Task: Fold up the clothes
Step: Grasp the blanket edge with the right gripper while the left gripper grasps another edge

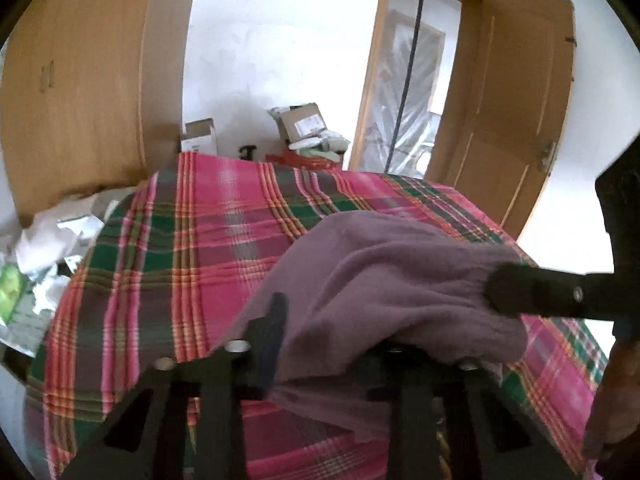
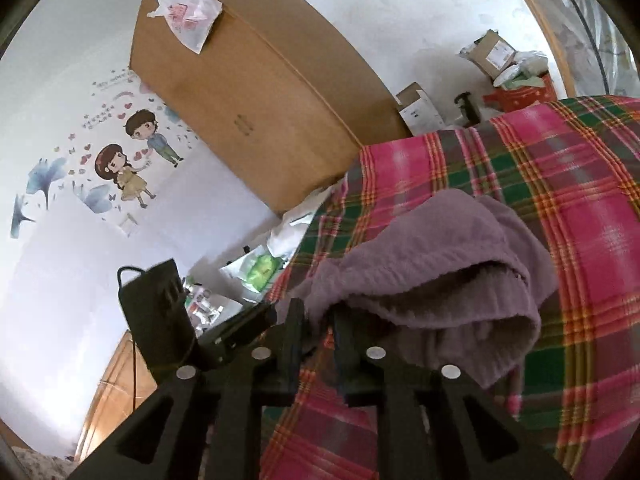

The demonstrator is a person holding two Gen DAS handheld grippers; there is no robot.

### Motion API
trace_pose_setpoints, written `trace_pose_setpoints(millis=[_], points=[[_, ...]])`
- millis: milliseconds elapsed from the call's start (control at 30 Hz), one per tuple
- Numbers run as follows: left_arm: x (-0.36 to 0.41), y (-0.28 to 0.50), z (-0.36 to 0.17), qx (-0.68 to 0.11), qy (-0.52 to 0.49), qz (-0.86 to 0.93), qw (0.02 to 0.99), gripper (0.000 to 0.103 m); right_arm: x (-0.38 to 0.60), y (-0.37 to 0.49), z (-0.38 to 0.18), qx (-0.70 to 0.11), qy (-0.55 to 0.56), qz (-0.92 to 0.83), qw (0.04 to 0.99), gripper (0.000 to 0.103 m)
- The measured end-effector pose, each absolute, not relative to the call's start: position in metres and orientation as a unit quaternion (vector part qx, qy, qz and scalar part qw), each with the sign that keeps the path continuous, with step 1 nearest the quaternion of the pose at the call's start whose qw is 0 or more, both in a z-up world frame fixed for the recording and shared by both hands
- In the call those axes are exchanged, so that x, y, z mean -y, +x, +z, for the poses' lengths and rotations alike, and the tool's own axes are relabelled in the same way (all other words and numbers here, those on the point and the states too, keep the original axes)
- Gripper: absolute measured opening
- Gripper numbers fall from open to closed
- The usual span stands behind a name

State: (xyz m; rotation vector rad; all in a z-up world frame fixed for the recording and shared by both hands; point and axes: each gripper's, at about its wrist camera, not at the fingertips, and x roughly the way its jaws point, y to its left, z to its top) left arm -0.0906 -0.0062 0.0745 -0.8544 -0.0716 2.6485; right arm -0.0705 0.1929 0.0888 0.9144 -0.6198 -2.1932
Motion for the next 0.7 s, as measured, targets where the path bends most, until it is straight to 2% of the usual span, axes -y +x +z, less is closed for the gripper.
trace_pose_setpoints(millis=[67, 100, 167, 267, 433, 567, 700], points=[[0.007, -0.094, 0.073, 0.029, -0.302, 0.936, 0.177, 0.010, -0.200, -0.064, 0.087, 0.235, 0.349, -0.846, 0.327, 0.018], [0.008, -0.095, 0.073, 0.034, -0.303, 0.936, 0.174, 0.009, -0.204, -0.060, 0.086, 0.234, 0.348, -0.848, 0.323, 0.023], [0.012, -0.098, 0.073, 0.046, -0.304, 0.937, 0.167, 0.009, -0.211, -0.054, 0.083, 0.231, 0.347, -0.853, 0.314, 0.031], [0.022, -0.104, 0.074, 0.067, -0.303, 0.937, 0.160, 0.009, -0.223, -0.043, 0.071, 0.228, 0.351, -0.860, 0.291, 0.036], [0.033, -0.108, 0.080, 0.083, -0.293, 0.941, 0.149, 0.009, -0.220, -0.041, 0.029, 0.167, 0.418, -0.864, 0.228, 0.038], [0.042, -0.110, 0.085, 0.091, -0.288, 0.943, 0.140, 0.009, -0.207, -0.053, 0.014, 0.166, 0.438, -0.849, 0.246, 0.038], [0.051, -0.112, 0.086, 0.102, -0.284, 0.945, 0.129, 0.009, -0.200, -0.072, 0.007, 0.174, 0.444, -0.842, 0.253, 0.043]])
